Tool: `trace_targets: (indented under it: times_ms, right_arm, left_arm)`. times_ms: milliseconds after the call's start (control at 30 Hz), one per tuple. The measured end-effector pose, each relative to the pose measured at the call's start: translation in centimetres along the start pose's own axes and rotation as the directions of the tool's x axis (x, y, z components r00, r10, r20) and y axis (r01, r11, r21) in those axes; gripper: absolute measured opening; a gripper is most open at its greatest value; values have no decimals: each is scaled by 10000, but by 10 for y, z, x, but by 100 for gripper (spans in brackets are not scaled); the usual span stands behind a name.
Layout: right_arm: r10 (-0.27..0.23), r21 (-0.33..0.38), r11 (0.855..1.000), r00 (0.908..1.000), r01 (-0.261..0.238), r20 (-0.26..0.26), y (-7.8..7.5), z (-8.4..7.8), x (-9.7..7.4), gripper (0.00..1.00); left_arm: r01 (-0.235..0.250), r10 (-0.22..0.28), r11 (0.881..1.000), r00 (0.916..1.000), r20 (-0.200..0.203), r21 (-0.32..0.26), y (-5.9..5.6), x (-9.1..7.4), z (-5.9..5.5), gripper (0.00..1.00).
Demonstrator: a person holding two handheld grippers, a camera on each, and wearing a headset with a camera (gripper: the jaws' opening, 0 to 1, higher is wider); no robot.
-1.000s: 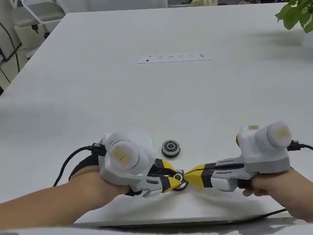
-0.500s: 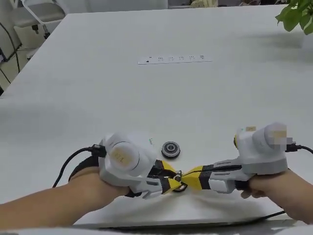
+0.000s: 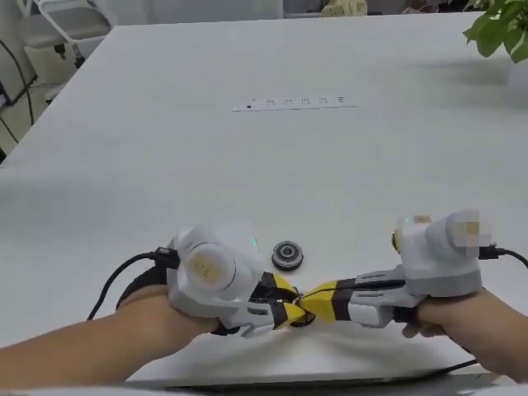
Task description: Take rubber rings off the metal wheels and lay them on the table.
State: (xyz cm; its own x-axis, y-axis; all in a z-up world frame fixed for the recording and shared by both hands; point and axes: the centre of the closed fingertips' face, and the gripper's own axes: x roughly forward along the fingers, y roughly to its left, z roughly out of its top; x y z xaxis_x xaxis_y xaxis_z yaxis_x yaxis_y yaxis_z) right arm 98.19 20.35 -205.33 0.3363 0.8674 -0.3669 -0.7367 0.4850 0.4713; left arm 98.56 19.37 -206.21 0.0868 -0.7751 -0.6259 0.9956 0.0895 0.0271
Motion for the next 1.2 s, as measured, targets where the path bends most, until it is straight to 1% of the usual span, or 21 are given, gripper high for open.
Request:
trace_targets:
  times_ms: [233,400,700,867,1033,1200]
  right_arm:
    - [-60,26,10000,10000,60,16,-2,-1,0,0]
    - [-99,123,9999,9999,98,56,-4,-2,-2,0]
    - [-100,189,9998,9998,97,186,-3,0,-4,0]
    - [-120,351,9993,9993,107,364,1,4,-5,0]
    - [-118,274,9996,9992,108,370,3,6,-6,0]
    - [-125,300,9995,9986,109,522,3,10,-10,0]
  left_arm:
    - [-18,18,10000,10000,71,91,0,1,1,7]
    - [-6,5,10000,9999,143,52,0,1,1,7]
    - [111,-111,9999,9999,75,53,0,2,1,8]
    - [245,-245,9997,9997,33,-36,-1,-1,1,13]
    - [321,-322,9995,9995,45,30,-3,-6,4,15]
    - [412,-411,9988,9991,-41,250,-5,-13,5,17]
